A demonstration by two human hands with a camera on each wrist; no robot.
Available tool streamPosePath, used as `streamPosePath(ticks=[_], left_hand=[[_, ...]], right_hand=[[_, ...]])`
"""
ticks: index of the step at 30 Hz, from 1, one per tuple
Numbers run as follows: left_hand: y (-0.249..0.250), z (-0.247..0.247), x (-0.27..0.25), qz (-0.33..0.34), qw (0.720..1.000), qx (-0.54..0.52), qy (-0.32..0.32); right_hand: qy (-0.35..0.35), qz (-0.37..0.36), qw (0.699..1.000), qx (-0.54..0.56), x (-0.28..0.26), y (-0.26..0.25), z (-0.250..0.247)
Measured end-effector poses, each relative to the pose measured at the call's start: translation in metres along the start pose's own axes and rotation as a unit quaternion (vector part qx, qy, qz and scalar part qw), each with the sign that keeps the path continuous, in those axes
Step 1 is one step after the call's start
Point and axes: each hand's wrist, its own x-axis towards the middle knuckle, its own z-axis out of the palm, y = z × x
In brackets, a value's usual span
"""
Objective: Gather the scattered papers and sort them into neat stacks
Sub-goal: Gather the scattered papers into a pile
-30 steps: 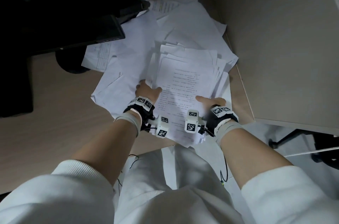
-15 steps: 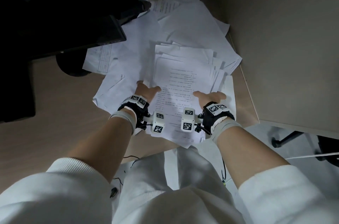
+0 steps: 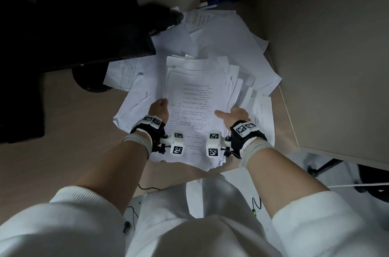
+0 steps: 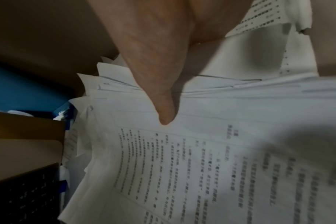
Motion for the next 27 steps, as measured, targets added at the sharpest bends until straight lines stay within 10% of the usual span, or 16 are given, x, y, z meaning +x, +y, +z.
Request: streamPosePath(ticks=[12, 23, 27], left_hand=[[0.007, -0.015, -0.015, 0.042, 0.997, 0.030, 0.049], [0.039, -0.055, 0.001, 0.064, 0.971, 0.228, 0.012], [0.030, -0.067, 0.006, 0.056, 0.993, 0.103, 0.023]], right_hand=[[0.181, 0.003, 0.974, 0.135, -0.012, 0.006, -0.035], [0.115, -0.091, 0.978, 0.147, -0.018, 0.007, -0.039], [0.094, -0.093, 0.980, 0.152, -0.015, 0.002, -0.038]])
